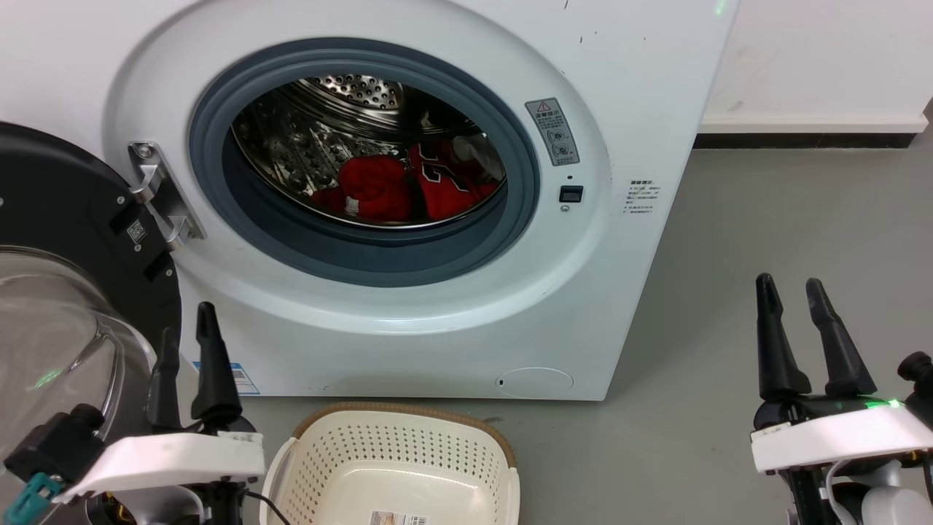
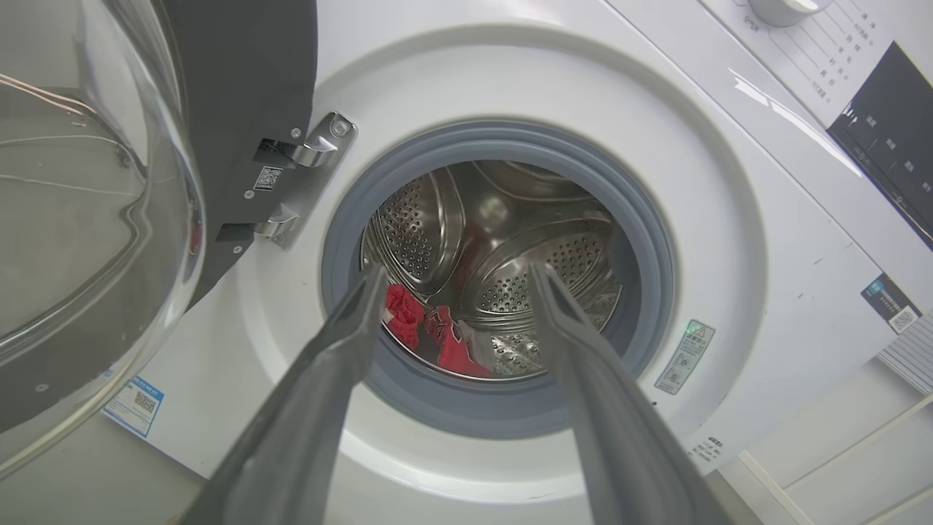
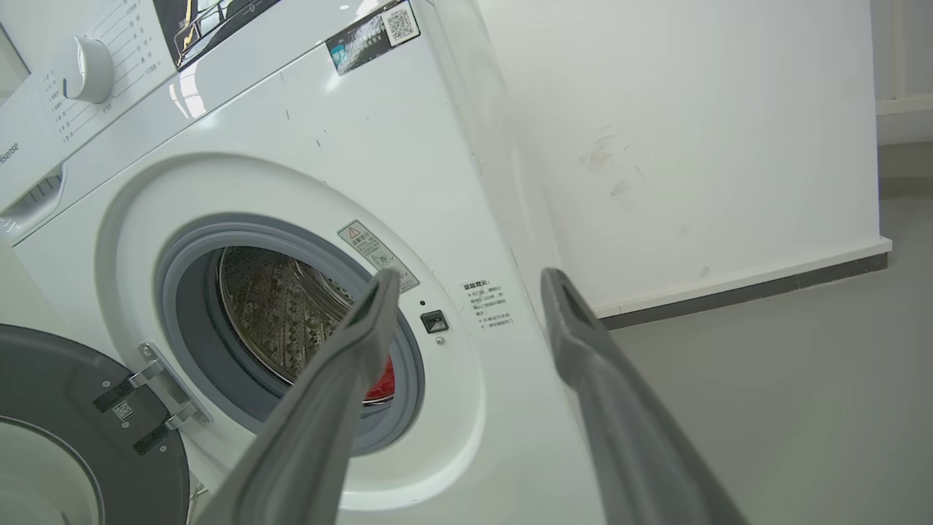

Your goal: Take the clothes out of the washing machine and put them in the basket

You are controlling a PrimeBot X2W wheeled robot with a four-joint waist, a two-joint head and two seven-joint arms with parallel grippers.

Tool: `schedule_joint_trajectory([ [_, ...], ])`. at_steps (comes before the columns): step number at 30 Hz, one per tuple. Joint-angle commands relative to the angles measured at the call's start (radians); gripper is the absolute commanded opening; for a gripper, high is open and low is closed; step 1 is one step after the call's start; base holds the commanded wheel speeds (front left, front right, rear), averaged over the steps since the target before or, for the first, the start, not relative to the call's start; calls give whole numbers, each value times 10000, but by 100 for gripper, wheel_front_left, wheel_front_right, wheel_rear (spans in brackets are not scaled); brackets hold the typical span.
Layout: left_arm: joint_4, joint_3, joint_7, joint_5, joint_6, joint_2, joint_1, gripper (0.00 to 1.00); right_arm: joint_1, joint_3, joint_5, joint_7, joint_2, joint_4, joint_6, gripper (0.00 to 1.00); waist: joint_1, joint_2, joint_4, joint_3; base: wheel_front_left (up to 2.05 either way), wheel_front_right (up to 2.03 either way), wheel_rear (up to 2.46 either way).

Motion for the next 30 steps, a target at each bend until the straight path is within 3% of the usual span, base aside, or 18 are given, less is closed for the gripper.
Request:
schedule_joint_trajectory([
  [1, -211, -59, -66, 288, 64, 30, 0, 100, -61, 58, -258, -92, -58, -214, 0, 100, 0, 0, -2, -2, 0, 0, 0],
  [14, -77, -1123, -431, 2509, 495, 187, 222, 100, 164, 345, -2196, -458, -66, -450, 0, 100, 0, 0, -9, -4, 0, 0, 0],
  [21, -84, -1768, -605, 3408, 1181, 542, 278, 100, 362, 343, -2936, -642, -69, -378, -1, 100, 0, 0, -8, 17, 0, 0, 0],
  [30, 6, -2667, -813, 4156, 1717, 1001, 402, 100, 572, 382, -3620, -837, -72, -71, -1, 100, 0, 0, -23, 30, 0, 0, 0],
])
